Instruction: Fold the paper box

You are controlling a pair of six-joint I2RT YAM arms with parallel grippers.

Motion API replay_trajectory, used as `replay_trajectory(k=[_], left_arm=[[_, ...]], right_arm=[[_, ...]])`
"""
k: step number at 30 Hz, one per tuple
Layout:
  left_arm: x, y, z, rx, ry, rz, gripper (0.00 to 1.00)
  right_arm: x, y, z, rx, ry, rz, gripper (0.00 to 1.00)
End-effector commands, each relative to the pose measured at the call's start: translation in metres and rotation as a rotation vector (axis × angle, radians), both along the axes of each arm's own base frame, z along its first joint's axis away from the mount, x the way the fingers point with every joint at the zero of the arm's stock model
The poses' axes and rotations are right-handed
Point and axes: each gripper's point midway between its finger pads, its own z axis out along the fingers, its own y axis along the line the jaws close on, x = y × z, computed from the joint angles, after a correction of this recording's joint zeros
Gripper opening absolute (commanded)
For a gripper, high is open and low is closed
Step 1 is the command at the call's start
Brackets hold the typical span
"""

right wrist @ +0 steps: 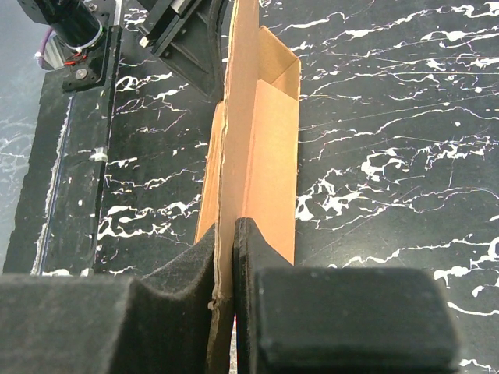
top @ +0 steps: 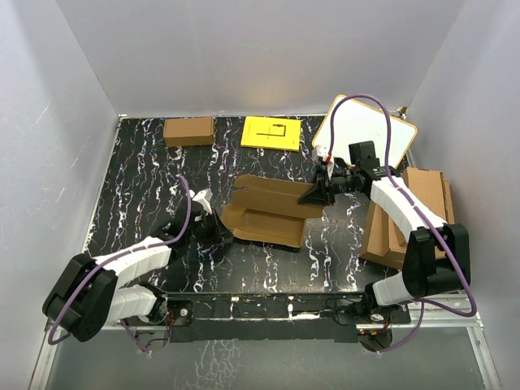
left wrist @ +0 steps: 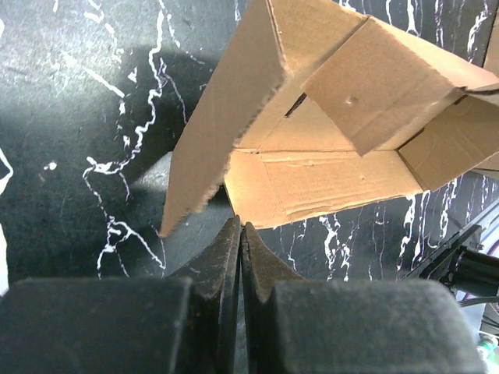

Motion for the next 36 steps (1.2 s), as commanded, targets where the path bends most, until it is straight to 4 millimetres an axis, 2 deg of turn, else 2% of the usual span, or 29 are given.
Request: replay_trajectory(k=[1,6,24,28,31,36], left_arm=[[0.017,-0.02,0.03,-0.092,-0.095,-0.028,0.0],[0.021,-0.033,0.041,-0.175,-0.127,-0.051,0.0],[0.016,-0.056,0.038,-0.289,-0.095,-0.152,0.03],[0.013,-0.053,0.033,-0.277,-0.083,-0.144,0.03],[0.013,-0.045,0.036,-0.243,-0.107,-0.126,0.05],[0.009,-0.026,0.049,-0.175,-0.155,-0.089,0.15]], right_arm=[[-0.001,0.001,0.004,0.027,-0.04,0.021,0.08],[-0.002,0.002,0.003,0.029,-0.035,0.025,0.08],[-0.002,0.002,0.002,0.026,-0.029,0.026,0.08],[0.0,0.001,0.001,0.014,-0.035,0.017,0.08],[0.002,-0.001,0.0,0.002,-0.042,0.006,0.08],[0.004,-0.003,0.001,-0.003,-0.045,-0.006,0.08]])
